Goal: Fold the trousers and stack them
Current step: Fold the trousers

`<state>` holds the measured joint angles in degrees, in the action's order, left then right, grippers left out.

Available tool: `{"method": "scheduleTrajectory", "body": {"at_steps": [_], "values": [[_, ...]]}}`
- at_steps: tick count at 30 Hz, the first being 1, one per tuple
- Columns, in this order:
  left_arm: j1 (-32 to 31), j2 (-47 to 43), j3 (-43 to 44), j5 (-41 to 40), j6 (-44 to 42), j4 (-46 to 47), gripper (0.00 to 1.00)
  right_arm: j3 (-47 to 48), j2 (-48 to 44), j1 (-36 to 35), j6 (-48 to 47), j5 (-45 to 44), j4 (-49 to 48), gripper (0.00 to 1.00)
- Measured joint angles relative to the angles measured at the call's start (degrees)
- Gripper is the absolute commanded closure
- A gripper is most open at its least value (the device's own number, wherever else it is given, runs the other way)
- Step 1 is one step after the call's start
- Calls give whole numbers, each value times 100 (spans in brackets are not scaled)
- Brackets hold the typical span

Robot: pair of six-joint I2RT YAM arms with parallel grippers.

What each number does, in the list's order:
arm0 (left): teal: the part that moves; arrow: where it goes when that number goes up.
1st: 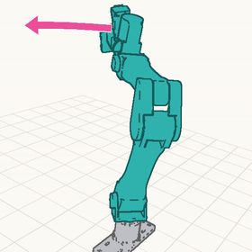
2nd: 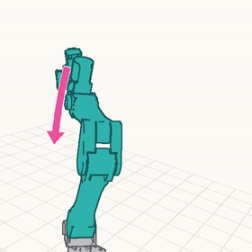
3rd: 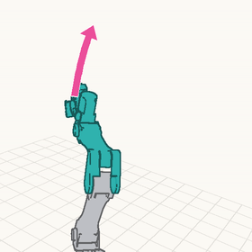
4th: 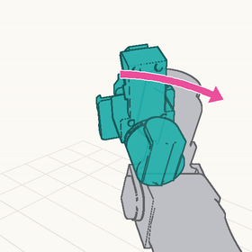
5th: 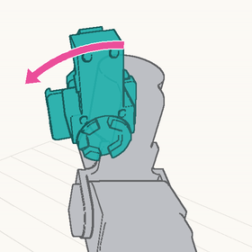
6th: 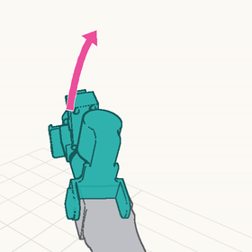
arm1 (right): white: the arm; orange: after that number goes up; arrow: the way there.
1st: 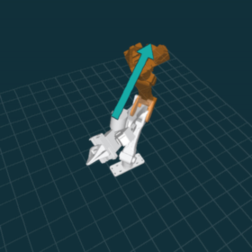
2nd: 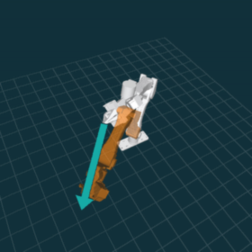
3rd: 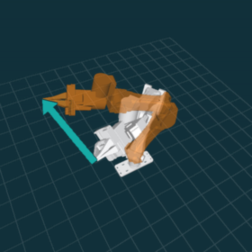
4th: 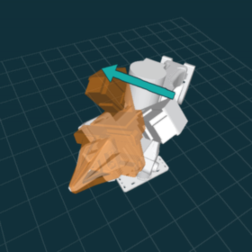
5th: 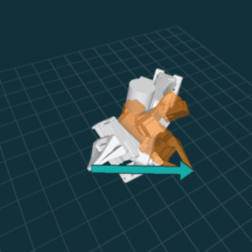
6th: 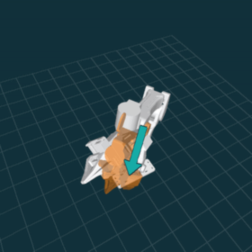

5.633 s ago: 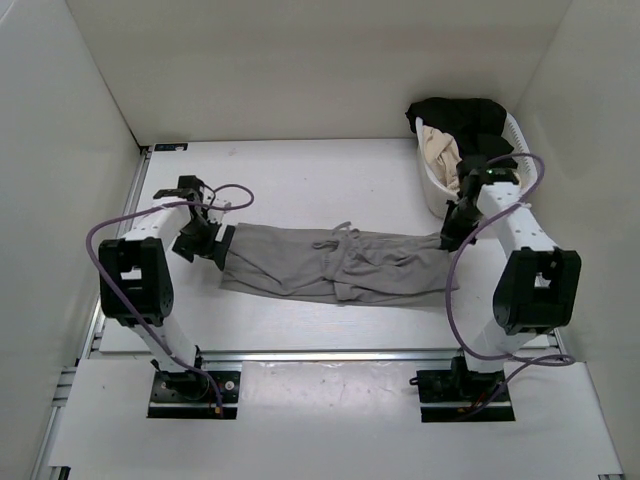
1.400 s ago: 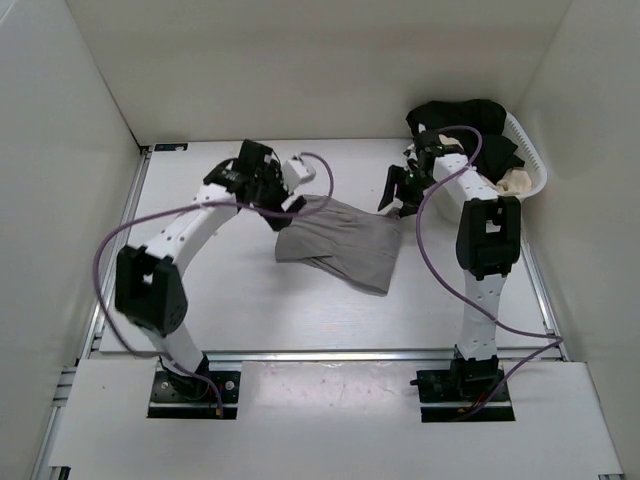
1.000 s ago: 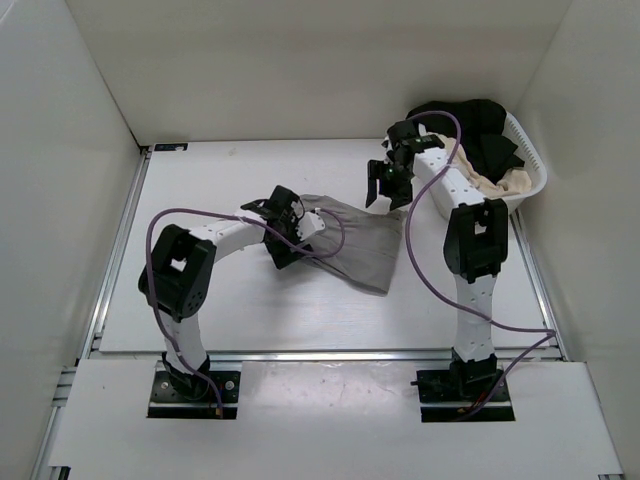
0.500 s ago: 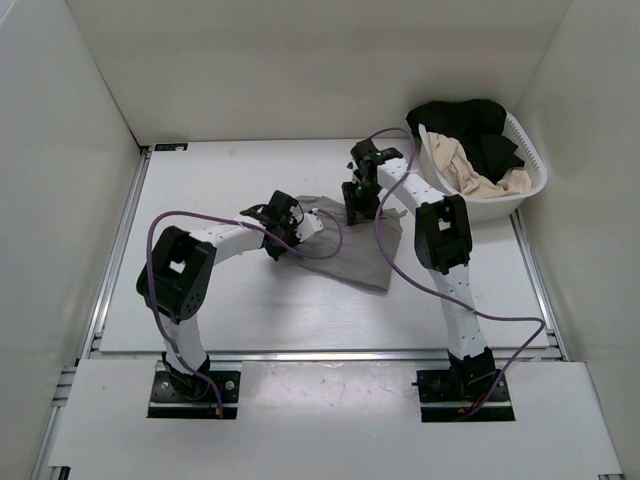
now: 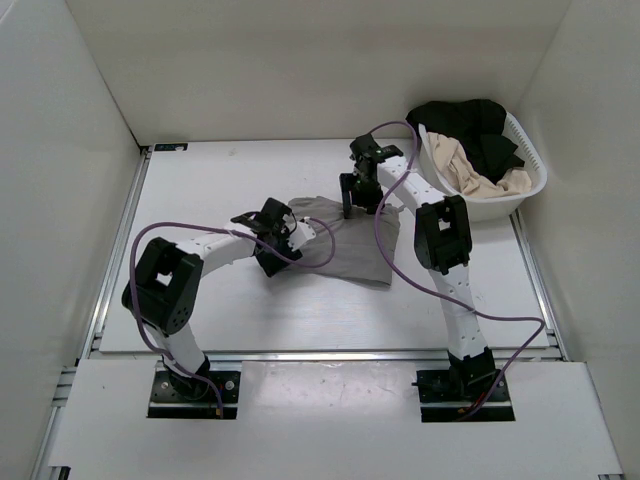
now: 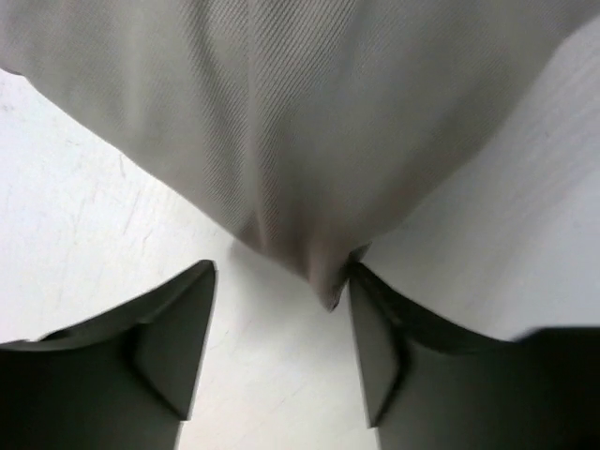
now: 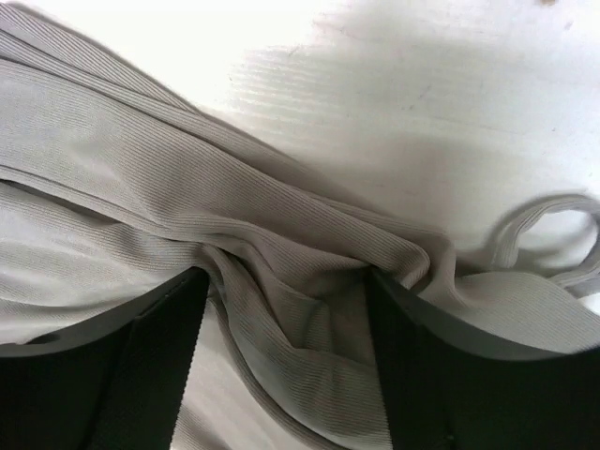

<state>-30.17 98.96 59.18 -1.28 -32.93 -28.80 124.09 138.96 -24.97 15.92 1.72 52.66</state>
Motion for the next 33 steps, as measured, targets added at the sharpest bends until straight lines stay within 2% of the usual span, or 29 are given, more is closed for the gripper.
{"method": "scheduleTrajectory", "body": {"at_steps": [1, 4, 5, 6, 10, 13, 18, 23, 25, 27, 28, 29, 30, 31, 33], "values": [[2, 4, 92, 9, 17, -142, 21, 0, -4, 7, -17, -9, -28, 26], [42, 9, 715, 168, 55, -748, 15, -20, -105, 9, -57, -70, -50, 23], [66, 9, 1005, 256, 63, -898, 7, -26, -179, 9, -70, -129, -48, 23], [98, 9, 1331, 398, 63, -1036, 4, -42, -282, 9, -72, -192, -55, 20], [374, 107, 2634, 885, 157, -1257, 3, -306, -1093, 9, 61, -590, -103, 17], [568, 546, 3499, 1056, 258, -1222, 3, -706, -1991, 9, 304, -879, -203, 16], [754, 2024, 4531, 1102, 479, -1235, 3, -2170, -3333, 68, 656, -844, -498, 17], [848, 3211, 4824, 1119, 605, -1469, 3, -4264, -3674, 262, 946, -240, -1082, 18], [885, 3342, 4894, 1202, 680, -1545, 10, -5230, -3679, 407, 1082, 118, -1429, 21], [907, 3338, 5014, 1215, 706, -1574, 20, -5888, -3679, 527, 1189, 376, -1648, 31], [916, 3338, 5064, 1224, 737, -1569, 36, -6037, -3679, 599, 1248, 538, -1668, 37], [933, 3338, 5090, 1233, 778, -1567, 44, -6083, -3696, 640, 1250, 619, -1762, 48], [957, 3338, 5099, 1244, 807, -1574, 51, -6087, -3692, 675, 1261, 706, -1943, 51], [973, 3338, 5104, 1250, 850, -1580, 54, -6083, -3668, 704, 1246, 789, -2100, 51], [1023, 3338, 5080, 1270, 949, -1582, 54, -5991, -3558, 741, 1163, 935, -2181, 53]]}}
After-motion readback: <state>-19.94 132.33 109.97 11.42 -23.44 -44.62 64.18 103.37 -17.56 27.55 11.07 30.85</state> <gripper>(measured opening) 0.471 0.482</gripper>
